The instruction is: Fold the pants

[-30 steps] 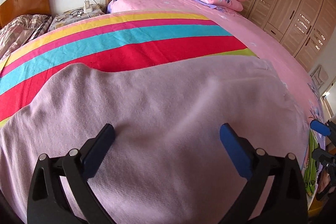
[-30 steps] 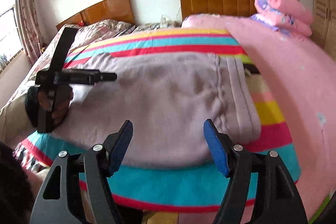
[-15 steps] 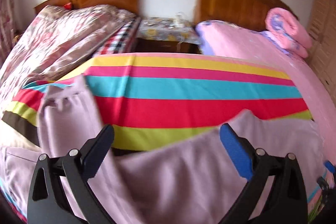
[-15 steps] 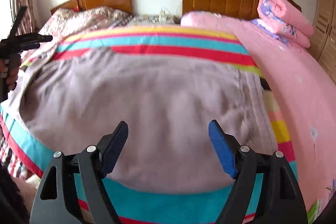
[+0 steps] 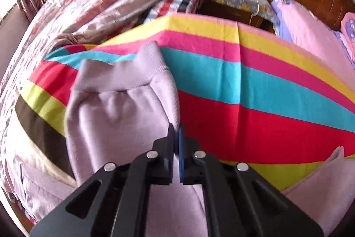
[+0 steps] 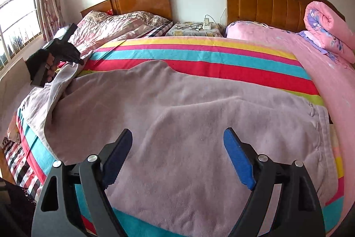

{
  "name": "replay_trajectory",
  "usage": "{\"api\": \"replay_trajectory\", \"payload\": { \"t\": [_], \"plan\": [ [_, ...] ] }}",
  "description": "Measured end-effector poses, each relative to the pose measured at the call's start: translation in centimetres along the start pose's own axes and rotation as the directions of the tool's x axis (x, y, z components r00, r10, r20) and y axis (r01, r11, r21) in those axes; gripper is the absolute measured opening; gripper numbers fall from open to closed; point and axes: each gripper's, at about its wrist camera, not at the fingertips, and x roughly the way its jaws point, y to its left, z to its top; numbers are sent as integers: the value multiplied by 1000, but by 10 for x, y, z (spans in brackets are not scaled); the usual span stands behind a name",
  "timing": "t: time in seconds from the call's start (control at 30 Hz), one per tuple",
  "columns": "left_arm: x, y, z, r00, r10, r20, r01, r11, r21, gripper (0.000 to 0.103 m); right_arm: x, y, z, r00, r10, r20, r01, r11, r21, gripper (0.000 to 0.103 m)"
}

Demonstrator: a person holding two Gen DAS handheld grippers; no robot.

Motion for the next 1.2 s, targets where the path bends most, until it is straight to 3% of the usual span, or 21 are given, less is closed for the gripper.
{"api": "replay_trajectory", "payload": {
  "t": [0.07, 0.2, 0.3, 0.37, 0.4, 0.47, 0.5, 0.53, 0.67, 0.73, 0.8, 0.83, 0.87, 0.9, 0.93, 0.97, 1.1, 1.13, 1.2],
  "plan": [
    [-36, 28, -22, 994, -52, 99, 57, 997, -54, 3, 3, 7, 7, 1000, 20, 1, -20, 1000, -23, 81],
    [-113, 95, -96, 961, -128, 246, 176, 967, -182, 3, 13, 49, 29, 994, 104, 8, -102, 986, -135, 81],
    [-141, 140, -159, 932, -208, 297, 276, 938, -209, 3, 26, 95, 52, 982, 191, 3, -185, 954, -235, 81],
    [-136, 149, -187, 939, -225, 260, 265, 955, -135, 6, 38, 136, 70, 960, 280, -13, -271, 916, -298, 82],
    [-126, 152, -199, 947, -217, 236, 246, 964, -103, 13, 45, 157, 79, 945, 326, -25, -316, 891, -325, 82],
    [-110, 159, -216, 946, -240, 218, 264, 960, -90, 36, 60, 212, 102, 906, 421, -49, -407, 829, -384, 82],
    [-106, 163, -224, 945, -246, 216, 272, 957, -99, 51, 66, 242, 113, 878, 475, -56, -453, 790, -413, 82],
    [-105, 167, -230, 945, -241, 223, 270, 957, -109, 58, 71, 269, 124, 847, 526, -71, -502, 750, -430, 82],
    [-121, 212, -263, 891, -294, 347, 380, 900, -215, 74, 99, 375, 158, 745, 647, -164, -638, 617, -461, 80],
    [-115, 246, -278, 877, -291, 381, 421, 848, -321, 74, 122, 426, 161, 724, 643, -250, -662, 546, -514, 76],
    [-110, 278, -289, 871, -278, 405, 449, 784, -428, 73, 154, 474, 158, 691, 607, -393, -705, 445, -553, 75],
    [-106, 292, -293, 881, -252, 401, 436, 760, -481, 62, 165, 494, 154, 688, 589, -423, -706, 410, -577, 75],
    [-103, 302, -294, 880, -243, 408, 439, 746, -502, 52, 178, 509, 152, 683, 575, -451, -708, 368, -603, 75],
    [-103, 312, -293, 877, -227, 423, 438, 740, -511, 44, 190, 524, 150, 668, 559, -492, -721, 322, -613, 71],
    [-101, 320, -290, 882, -194, 429, 419, 737, -529, 44, 202, 536, 151, 661, 542, -519, -728, 297, -618, 68],
    [-98, 329, -286, 885, -173, 432, 409, 731, -546, 44, 212, 548, 150, 658, 523, -541, -735, 290, -614, 66],
    [-88, 357, -265, 891, -140, 431, 393, 714, -580, 44, 247, 570, 156, 613, 494, -616, -780, 254, -572, 53],
    [-83, 358, -259, 899, -149, 412, 385, 719, -578, 45, 252, 572, 157, 597, 490, -635, -794, 246, -557, 51],
    [-72, 357, -251, 920, -152, 362, 348, 744, -570, 46, 262, 578, 154, 586, 464, -664, -805, 241, -542, 50]
  ]
}}
